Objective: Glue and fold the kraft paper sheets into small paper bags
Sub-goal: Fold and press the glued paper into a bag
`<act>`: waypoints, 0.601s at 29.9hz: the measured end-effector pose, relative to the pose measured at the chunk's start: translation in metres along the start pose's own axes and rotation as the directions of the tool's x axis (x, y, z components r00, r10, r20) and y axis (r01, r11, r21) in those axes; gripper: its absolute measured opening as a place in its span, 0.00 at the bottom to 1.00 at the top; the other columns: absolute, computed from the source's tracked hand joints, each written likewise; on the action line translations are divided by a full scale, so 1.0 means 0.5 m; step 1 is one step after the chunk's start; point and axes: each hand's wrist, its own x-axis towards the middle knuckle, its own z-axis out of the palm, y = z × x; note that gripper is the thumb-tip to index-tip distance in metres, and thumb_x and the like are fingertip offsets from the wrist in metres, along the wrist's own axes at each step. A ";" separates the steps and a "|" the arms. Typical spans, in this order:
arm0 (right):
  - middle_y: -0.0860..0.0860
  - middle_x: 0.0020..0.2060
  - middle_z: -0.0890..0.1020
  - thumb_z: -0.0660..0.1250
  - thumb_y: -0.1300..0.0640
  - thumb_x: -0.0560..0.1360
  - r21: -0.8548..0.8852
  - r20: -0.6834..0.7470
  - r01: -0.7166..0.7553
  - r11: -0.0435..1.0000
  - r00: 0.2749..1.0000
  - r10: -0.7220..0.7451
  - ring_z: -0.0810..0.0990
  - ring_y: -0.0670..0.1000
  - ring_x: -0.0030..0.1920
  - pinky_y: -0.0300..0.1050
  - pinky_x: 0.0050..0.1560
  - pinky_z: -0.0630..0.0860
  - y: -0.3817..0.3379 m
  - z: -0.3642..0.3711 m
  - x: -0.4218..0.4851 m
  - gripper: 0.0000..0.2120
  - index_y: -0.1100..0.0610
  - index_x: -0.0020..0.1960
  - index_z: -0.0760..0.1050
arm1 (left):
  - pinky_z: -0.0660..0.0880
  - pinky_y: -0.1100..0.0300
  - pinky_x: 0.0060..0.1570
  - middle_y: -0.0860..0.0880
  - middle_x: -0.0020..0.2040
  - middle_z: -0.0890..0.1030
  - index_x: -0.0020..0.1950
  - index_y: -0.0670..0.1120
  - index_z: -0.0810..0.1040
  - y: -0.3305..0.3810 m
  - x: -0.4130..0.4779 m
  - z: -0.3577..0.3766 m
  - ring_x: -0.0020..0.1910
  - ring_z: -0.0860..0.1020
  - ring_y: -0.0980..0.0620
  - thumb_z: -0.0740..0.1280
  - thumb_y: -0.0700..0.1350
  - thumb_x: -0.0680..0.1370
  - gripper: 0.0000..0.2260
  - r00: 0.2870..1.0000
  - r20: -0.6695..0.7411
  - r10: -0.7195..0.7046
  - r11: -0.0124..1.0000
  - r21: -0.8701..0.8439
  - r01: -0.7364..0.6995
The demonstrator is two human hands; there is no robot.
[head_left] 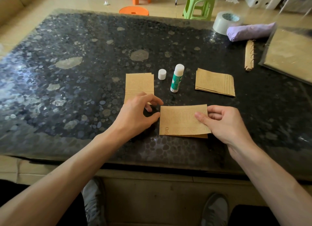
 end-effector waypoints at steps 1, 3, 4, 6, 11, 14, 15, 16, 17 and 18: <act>0.43 0.43 0.87 0.76 0.54 0.76 -0.002 0.003 0.000 1.000 1.000 0.000 0.85 0.39 0.42 0.33 0.38 0.77 0.000 0.000 0.000 0.08 0.42 0.47 0.80 | 0.71 0.69 0.43 0.60 0.53 0.77 0.58 0.58 0.81 0.000 -0.001 0.000 0.47 0.77 0.63 0.76 0.50 0.75 0.13 1.000 0.016 0.010 1.000 0.022 -0.011; 0.42 0.42 0.86 0.76 0.54 0.76 -0.001 0.005 -0.003 1.000 1.000 0.003 0.85 0.38 0.41 0.32 0.38 0.77 -0.001 0.000 -0.001 0.09 0.42 0.46 0.79 | 0.71 0.69 0.44 0.60 0.55 0.75 0.58 0.59 0.81 0.001 -0.004 0.002 0.49 0.76 0.63 0.76 0.54 0.74 0.13 0.999 0.046 0.016 0.999 0.050 -0.018; 0.42 0.41 0.86 0.76 0.54 0.76 0.001 0.008 -0.001 1.000 1.000 0.001 0.84 0.37 0.40 0.31 0.36 0.76 -0.001 0.000 -0.001 0.09 0.42 0.45 0.79 | 0.70 0.69 0.45 0.60 0.55 0.74 0.58 0.60 0.81 0.002 -0.004 0.002 0.49 0.75 0.62 0.76 0.56 0.73 0.14 0.998 0.059 0.013 0.998 0.059 -0.017; 0.40 0.38 0.85 0.76 0.54 0.76 0.004 0.013 0.004 1.000 1.000 -0.004 0.83 0.33 0.37 0.29 0.32 0.75 0.000 -0.001 0.000 0.09 0.42 0.45 0.79 | 0.70 0.68 0.44 0.60 0.56 0.73 0.58 0.61 0.81 0.003 -0.004 0.003 0.50 0.75 0.62 0.76 0.58 0.73 0.14 0.997 0.078 0.007 0.998 0.068 -0.013; 0.38 0.36 0.84 0.76 0.53 0.76 -0.023 0.004 0.019 1.000 1.000 -0.019 0.83 0.34 0.37 0.30 0.34 0.76 0.004 0.000 0.002 0.10 0.40 0.43 0.77 | 0.67 0.70 0.43 0.60 0.56 0.72 0.57 0.62 0.80 0.006 -0.004 0.002 0.50 0.75 0.62 0.76 0.59 0.72 0.15 0.997 0.082 -0.004 0.998 0.068 -0.002; 0.40 0.38 0.86 0.76 0.53 0.76 -0.030 0.002 0.024 0.999 1.000 -0.024 0.85 0.36 0.39 0.32 0.38 0.77 0.004 0.001 0.001 0.09 0.41 0.44 0.79 | 0.67 0.71 0.43 0.59 0.57 0.72 0.57 0.61 0.81 0.005 -0.003 0.002 0.49 0.75 0.62 0.76 0.59 0.72 0.15 0.996 0.085 -0.005 0.997 0.076 -0.002; 0.40 0.39 0.86 0.76 0.53 0.76 -0.032 0.000 0.024 0.999 1.000 -0.024 0.85 0.38 0.40 0.33 0.39 0.77 0.003 0.001 0.001 0.09 0.41 0.44 0.79 | 0.67 0.71 0.43 0.59 0.57 0.72 0.57 0.61 0.81 0.005 -0.003 0.002 0.49 0.75 0.62 0.76 0.59 0.72 0.15 0.996 0.087 -0.005 0.997 0.080 -0.002; 0.40 0.40 0.86 0.76 0.53 0.76 -0.033 -0.004 0.024 0.999 1.000 -0.024 0.85 0.38 0.41 0.34 0.40 0.78 0.003 0.002 0.000 0.09 0.41 0.44 0.78 | 0.67 0.71 0.43 0.59 0.57 0.72 0.58 0.61 0.81 0.005 -0.003 0.002 0.49 0.75 0.61 0.76 0.59 0.72 0.15 0.996 0.089 -0.005 0.997 0.083 -0.003; 0.40 0.40 0.85 0.76 0.53 0.76 -0.036 -0.004 0.022 0.999 1.000 -0.022 0.84 0.38 0.42 0.34 0.40 0.77 0.003 0.002 0.000 0.09 0.41 0.44 0.78 | 0.67 0.71 0.43 0.59 0.57 0.72 0.58 0.60 0.81 0.005 -0.003 0.003 0.49 0.75 0.61 0.76 0.59 0.73 0.15 0.996 0.090 -0.005 0.996 0.086 -0.003; 0.40 0.40 0.85 0.76 0.53 0.76 -0.037 -0.005 0.019 0.999 1.000 -0.019 0.84 0.38 0.41 0.33 0.40 0.77 0.001 0.002 -0.002 0.09 0.41 0.44 0.78 | 0.67 0.71 0.43 0.59 0.57 0.72 0.58 0.60 0.81 0.005 -0.003 0.003 0.50 0.75 0.61 0.76 0.59 0.73 0.15 0.996 0.091 -0.004 0.996 0.088 -0.004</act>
